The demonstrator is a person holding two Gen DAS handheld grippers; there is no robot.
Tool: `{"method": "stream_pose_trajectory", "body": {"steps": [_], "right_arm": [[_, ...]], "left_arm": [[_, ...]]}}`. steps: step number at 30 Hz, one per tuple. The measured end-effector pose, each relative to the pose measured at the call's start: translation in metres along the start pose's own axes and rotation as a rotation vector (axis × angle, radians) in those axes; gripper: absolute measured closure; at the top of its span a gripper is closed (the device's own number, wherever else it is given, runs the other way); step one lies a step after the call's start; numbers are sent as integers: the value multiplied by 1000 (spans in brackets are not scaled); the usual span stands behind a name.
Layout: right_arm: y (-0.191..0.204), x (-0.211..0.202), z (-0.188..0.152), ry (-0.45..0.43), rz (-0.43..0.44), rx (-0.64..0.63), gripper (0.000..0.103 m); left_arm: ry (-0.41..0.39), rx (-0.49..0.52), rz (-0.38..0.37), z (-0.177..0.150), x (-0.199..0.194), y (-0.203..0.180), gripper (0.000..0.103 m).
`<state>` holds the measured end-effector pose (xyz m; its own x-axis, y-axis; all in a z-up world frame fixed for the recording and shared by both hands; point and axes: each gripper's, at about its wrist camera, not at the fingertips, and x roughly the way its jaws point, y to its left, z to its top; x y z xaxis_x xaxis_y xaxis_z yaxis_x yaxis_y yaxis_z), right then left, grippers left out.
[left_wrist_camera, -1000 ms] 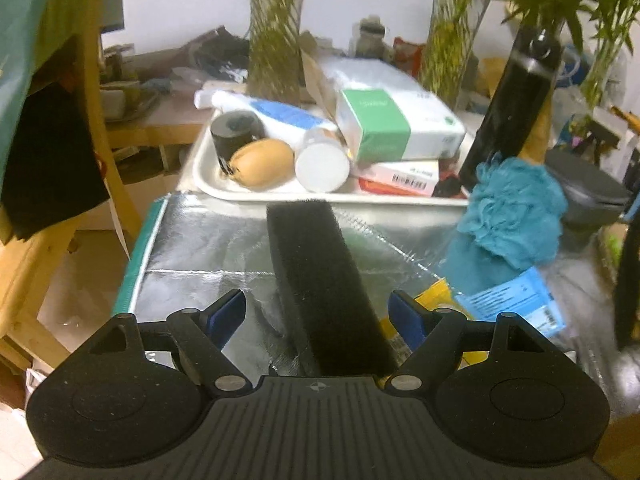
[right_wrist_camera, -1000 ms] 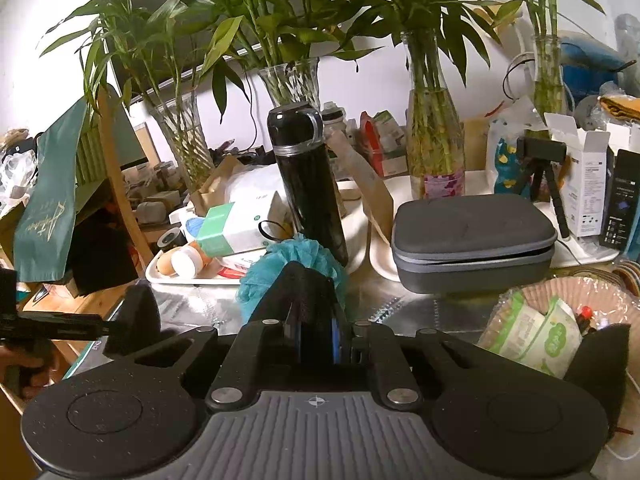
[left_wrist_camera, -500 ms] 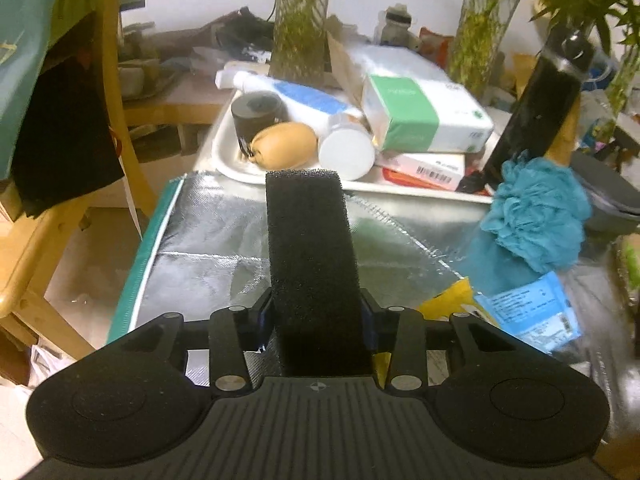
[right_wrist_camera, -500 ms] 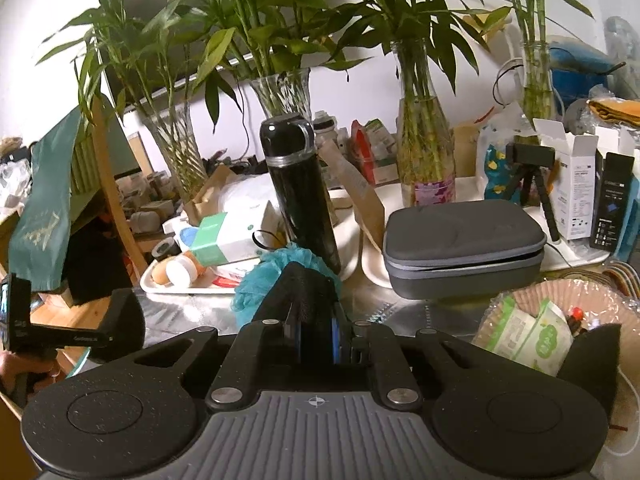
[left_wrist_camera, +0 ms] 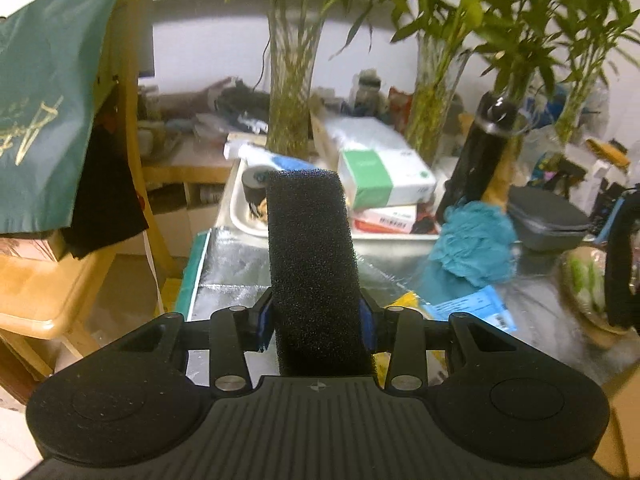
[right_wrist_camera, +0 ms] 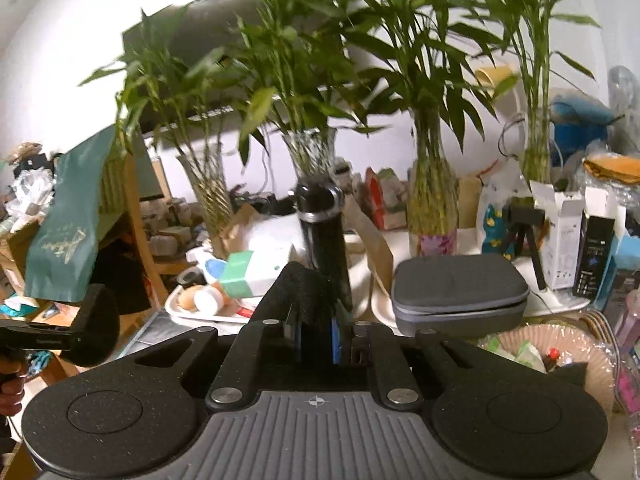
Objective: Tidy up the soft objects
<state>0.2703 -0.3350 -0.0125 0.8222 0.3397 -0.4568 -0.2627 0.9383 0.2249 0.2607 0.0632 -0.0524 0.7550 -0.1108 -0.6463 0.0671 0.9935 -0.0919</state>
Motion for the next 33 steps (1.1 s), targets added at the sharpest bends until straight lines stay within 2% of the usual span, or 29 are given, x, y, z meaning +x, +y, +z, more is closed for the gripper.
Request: {"method": "stream_pose_trajectory", "body": {"steps": [10,20,27,33], "right_arm": [[29,-61,11,-40,71,-20,88],[54,-96,-7,-17,170,-33,87],[64,-102,-23,19,200,-19,87],[75,-104,-36,49,214,-30,87]], "left_arm": [[-72,5,-67,3,-70,-14,63],[-87,54,-173,-9,-124,-47,63],[-58,97,-225,-23,-142,-69,63],[14,122,-262,-41,-141,-81,63]]}}
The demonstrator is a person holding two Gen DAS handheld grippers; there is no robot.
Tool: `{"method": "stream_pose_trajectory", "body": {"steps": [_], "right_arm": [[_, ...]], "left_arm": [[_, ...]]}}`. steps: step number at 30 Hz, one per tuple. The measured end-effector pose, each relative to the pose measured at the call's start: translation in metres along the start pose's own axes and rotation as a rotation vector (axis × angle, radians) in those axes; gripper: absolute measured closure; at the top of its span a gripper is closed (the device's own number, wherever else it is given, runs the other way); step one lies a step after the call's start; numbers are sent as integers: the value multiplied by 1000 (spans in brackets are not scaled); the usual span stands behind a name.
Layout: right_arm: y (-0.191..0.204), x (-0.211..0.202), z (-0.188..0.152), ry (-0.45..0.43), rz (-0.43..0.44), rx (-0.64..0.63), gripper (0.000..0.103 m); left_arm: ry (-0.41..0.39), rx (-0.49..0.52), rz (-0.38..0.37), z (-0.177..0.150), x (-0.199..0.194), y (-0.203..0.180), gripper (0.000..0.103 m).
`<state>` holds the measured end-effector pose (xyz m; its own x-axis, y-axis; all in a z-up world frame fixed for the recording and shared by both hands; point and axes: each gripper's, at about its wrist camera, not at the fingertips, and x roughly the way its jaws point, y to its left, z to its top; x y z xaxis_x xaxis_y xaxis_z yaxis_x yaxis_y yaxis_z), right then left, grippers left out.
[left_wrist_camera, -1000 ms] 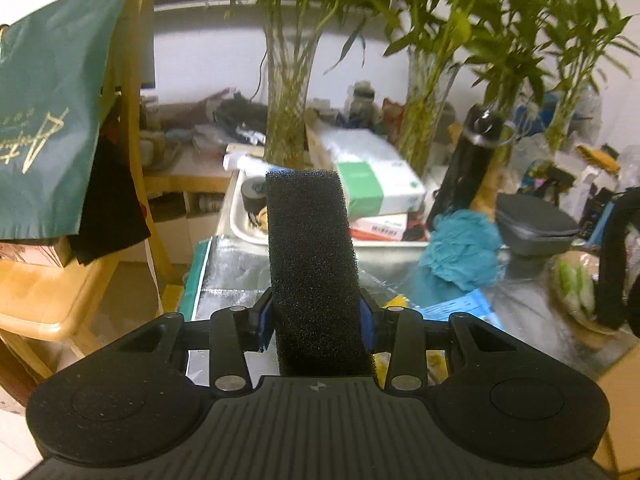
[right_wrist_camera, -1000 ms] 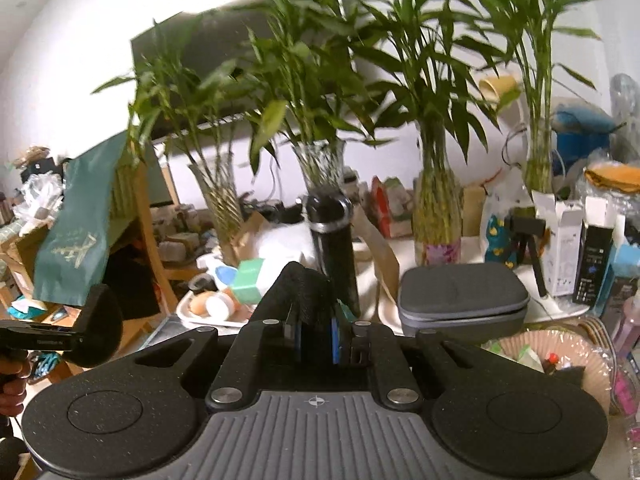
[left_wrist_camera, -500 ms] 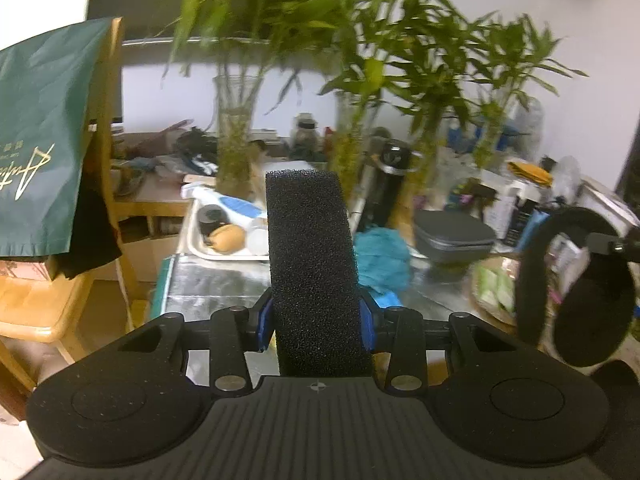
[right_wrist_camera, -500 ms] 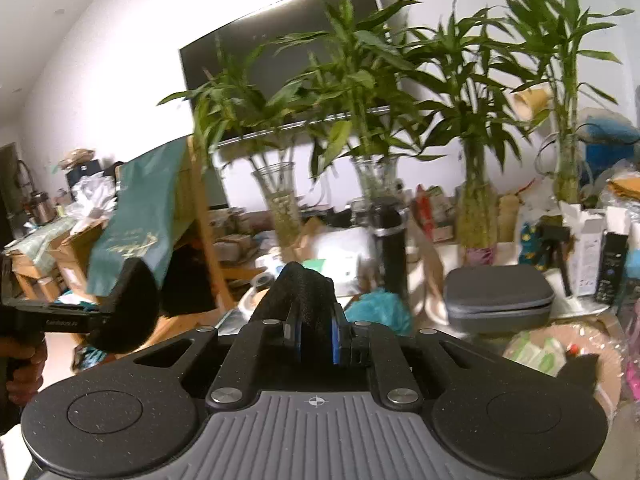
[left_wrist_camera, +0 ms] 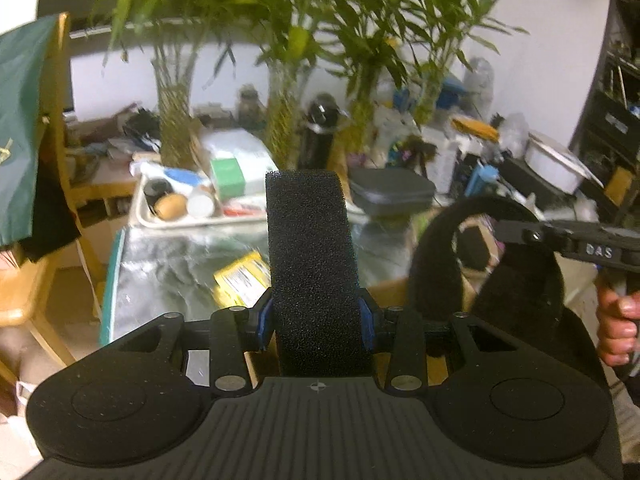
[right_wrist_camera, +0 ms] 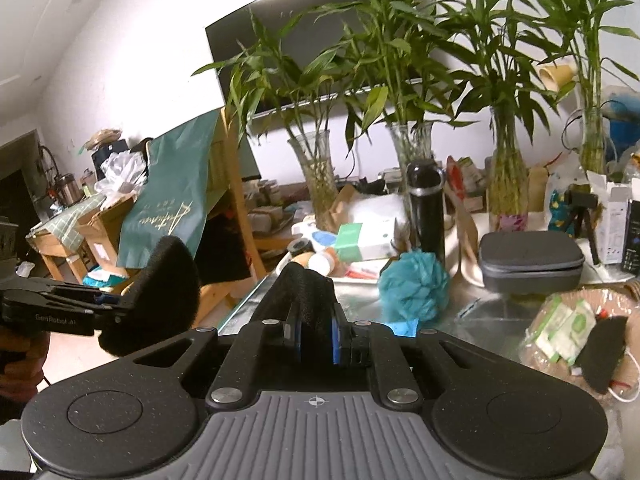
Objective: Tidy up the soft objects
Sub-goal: 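Lower the black wrapped roll into the box with the left gripper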
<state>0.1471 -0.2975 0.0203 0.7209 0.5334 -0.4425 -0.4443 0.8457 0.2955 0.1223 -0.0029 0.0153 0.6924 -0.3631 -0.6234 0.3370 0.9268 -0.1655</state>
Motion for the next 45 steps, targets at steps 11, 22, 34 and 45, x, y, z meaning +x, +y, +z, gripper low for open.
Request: {"method": "stream_pose_trajectory", "body": {"steps": [11,22,34,45], "right_arm": [[5,1,-8,23,9,-1,87],[-1,-2,-11,27,5,17,87],[0,-2,-10,29,16,16,87],[2,14,-10,76,52,29,70]], "left_arm": [[113,-1,-56,-32,18,-10,57],[75,31,-21,-40,8,-14,41],[52,32,29,-42,-7,-3,41],[41,9,48,-43,-11,1,41]]}}
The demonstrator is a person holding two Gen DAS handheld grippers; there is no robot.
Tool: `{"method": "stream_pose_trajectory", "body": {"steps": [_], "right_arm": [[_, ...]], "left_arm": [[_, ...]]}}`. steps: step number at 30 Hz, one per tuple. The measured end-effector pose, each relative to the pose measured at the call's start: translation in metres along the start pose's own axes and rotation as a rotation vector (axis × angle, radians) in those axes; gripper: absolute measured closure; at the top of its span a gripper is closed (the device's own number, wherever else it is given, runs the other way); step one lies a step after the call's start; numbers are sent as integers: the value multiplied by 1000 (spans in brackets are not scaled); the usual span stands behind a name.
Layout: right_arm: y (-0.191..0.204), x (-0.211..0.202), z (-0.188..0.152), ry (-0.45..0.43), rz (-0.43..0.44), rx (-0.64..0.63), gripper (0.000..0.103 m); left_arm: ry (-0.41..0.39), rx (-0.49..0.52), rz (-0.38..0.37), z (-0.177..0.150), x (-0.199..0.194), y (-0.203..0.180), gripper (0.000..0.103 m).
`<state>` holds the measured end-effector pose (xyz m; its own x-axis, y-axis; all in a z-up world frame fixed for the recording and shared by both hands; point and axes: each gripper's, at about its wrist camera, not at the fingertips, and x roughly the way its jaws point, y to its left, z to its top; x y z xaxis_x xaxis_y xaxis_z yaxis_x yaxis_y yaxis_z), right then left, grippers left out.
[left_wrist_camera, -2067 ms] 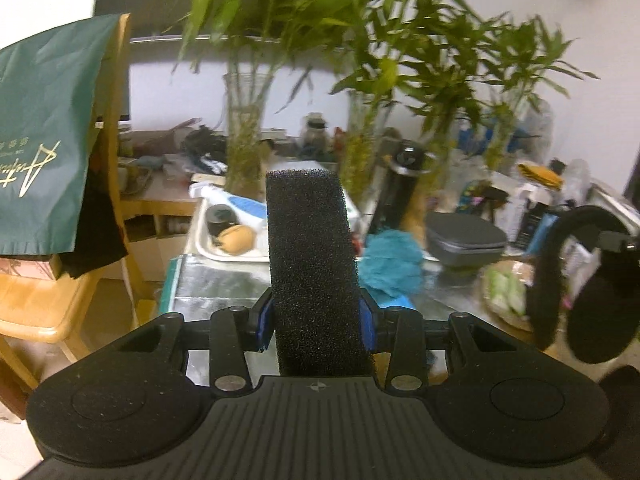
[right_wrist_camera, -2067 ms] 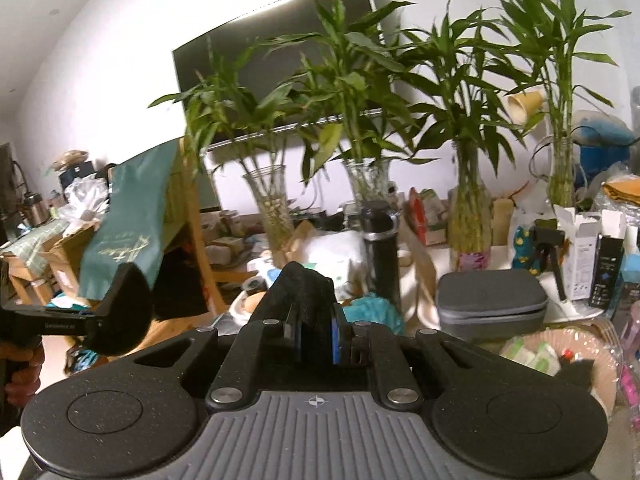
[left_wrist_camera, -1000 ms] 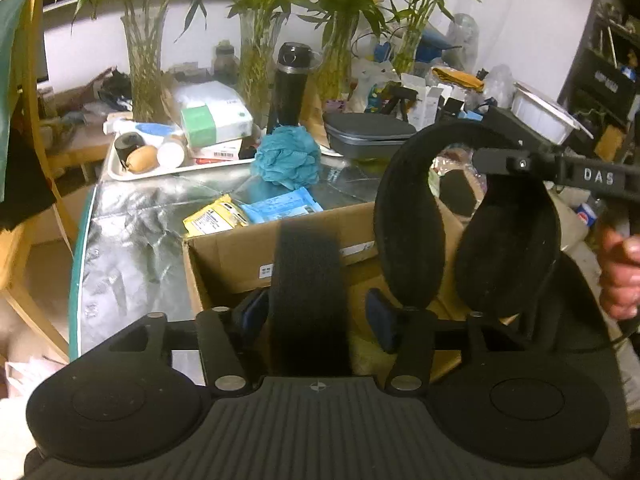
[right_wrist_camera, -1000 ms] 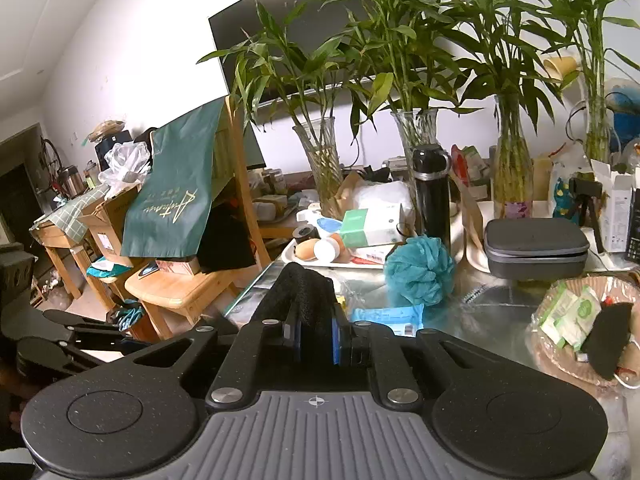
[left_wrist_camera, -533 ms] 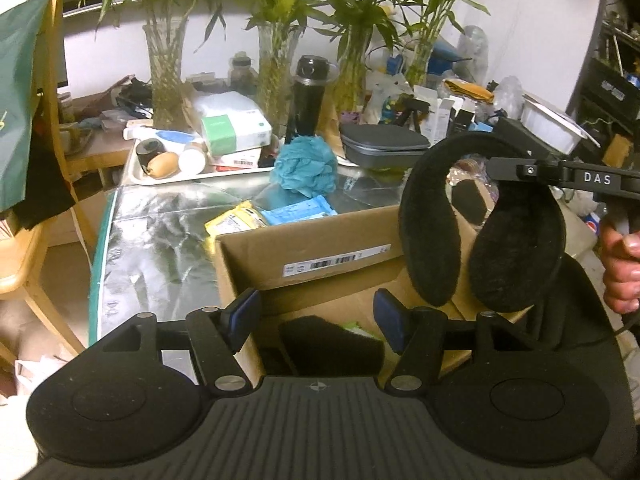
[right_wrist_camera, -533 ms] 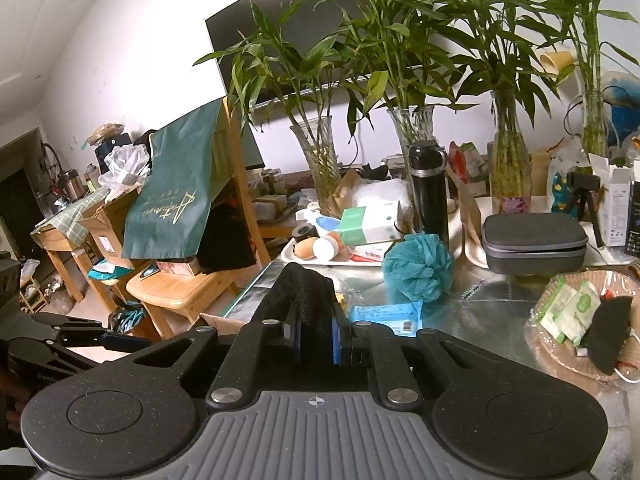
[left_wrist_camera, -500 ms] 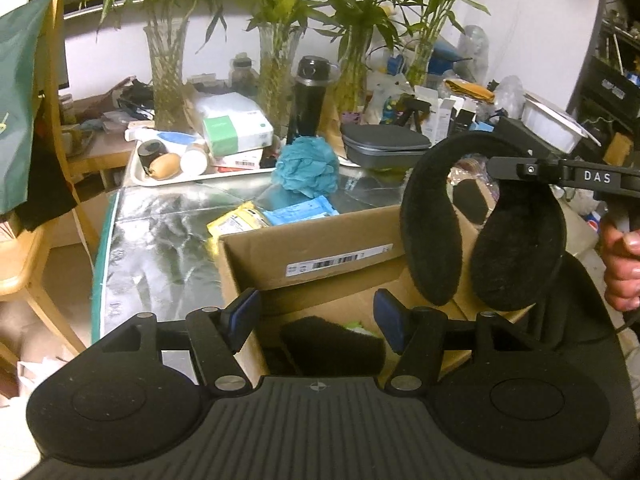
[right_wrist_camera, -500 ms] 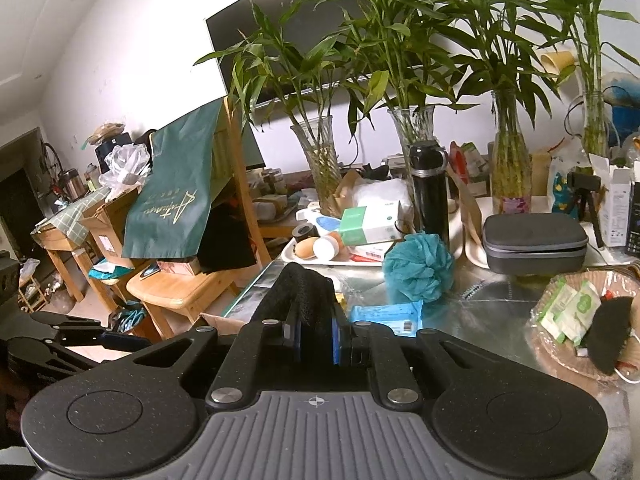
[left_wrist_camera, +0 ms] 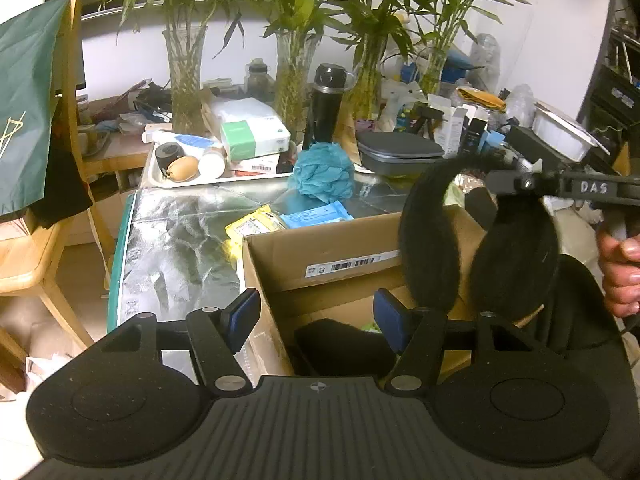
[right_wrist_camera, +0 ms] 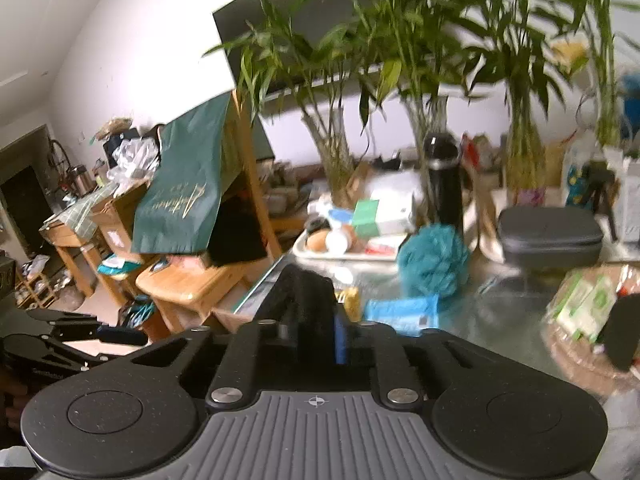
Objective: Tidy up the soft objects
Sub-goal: 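Lower the black wrapped roll into the box with the left gripper, then lower the black fabric item into the box and open the right gripper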
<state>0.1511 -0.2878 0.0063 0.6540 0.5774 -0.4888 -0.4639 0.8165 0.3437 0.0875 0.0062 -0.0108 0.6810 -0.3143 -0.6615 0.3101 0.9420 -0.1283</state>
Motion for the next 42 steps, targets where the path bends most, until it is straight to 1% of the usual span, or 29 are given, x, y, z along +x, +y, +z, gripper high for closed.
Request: {"method": "stream_pose_trajectory", "body": {"steps": [1,2,3,5,8,9,17,25,36,42], "right_arm": [[-2,5,-1,29,-5,7,62],[-4,8,-2,50,-17,13,41],[-5,9,-3,49,-24,15,22],[-6,8,-6,41,-30,16,4],[-9,6,-9,44,-19,25,3],[-10,6,-9,48,-22,28,0],[-16,5,-11,64,-86,24,0],[-21,8,-13,88,-163,16,0],[-30,16,-10,105,-191,25,0],[-39,24,-9,114,-223,36,0]], "left_arm": [[-2,0,2,0,-1,0,41],[-2,0,3,0,-1,-1,41],[-3,-1,4,0,-1,0,41],[-5,-6,5,0,-2,1,41],[-5,-12,10,0,-2,3,41],[-5,-16,11,1,-2,3,41],[-9,-42,18,5,0,10,41],[-11,-39,24,6,2,10,41],[-16,-51,31,14,7,18,41],[-21,-65,29,19,12,23,41]]}}
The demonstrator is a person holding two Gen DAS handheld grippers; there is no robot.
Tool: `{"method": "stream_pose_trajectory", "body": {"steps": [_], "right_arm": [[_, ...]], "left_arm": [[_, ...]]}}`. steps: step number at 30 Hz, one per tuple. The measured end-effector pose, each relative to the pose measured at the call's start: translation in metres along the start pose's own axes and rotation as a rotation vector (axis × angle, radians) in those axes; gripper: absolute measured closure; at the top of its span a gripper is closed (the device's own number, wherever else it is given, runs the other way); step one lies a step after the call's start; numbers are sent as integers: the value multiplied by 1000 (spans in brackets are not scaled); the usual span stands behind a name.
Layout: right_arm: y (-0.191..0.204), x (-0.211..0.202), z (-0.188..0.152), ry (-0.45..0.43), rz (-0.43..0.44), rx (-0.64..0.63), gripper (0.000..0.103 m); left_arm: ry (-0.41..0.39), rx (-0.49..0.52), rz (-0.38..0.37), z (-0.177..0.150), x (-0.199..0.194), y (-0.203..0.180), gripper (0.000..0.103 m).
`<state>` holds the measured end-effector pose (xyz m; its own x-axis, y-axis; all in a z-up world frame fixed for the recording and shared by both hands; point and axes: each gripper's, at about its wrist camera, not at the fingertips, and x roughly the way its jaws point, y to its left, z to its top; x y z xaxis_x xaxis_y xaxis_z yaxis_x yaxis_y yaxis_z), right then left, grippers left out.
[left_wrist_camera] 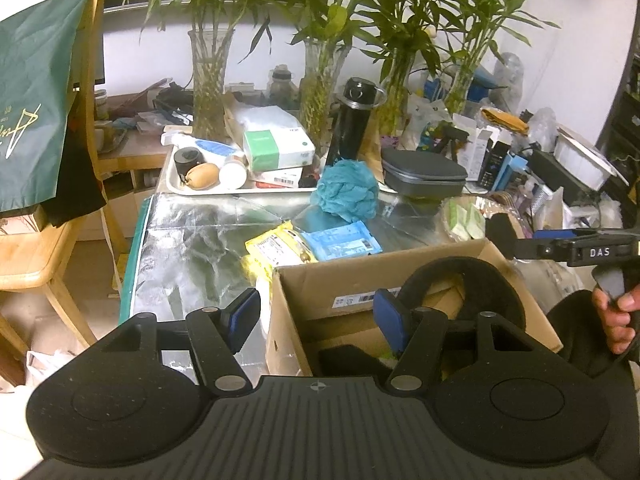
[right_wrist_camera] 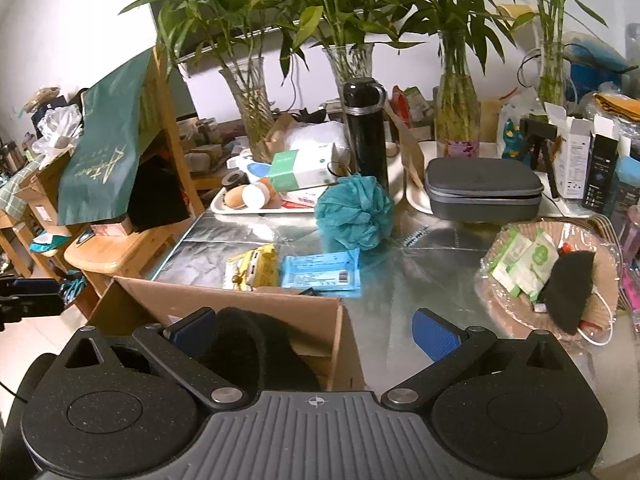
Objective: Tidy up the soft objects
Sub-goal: 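Lower the black fabric item into the box and open the right gripper, then move the right gripper to the black printed packet while the left gripper approaches the yellow packet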
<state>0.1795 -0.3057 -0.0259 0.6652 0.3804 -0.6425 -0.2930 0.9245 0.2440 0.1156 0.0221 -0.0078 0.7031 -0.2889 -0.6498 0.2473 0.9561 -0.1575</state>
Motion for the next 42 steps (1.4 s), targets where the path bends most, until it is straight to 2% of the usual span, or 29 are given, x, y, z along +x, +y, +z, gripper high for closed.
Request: {"method": "stream_pose_trajectory", "body": {"steps": [16,22,31,37,42], "right_arm": [[-17,32,19,65,-31,-2,0],[-21,47,26,93,-90,-26,0],[-37,66,39,91,-147,-20,0],[-49,82,52,75,-150,-21,0],[-62,110,61,157,-129,-6,0]], "left_arm": [[-7,-21,2,12,22,13,41],[-6,-34,5,14,30,18,41],[-7,-49,10,19,40,26,41],[-4,-62,12,22,47,32,41],[-5,-69,15,24,53,37,41]]}}
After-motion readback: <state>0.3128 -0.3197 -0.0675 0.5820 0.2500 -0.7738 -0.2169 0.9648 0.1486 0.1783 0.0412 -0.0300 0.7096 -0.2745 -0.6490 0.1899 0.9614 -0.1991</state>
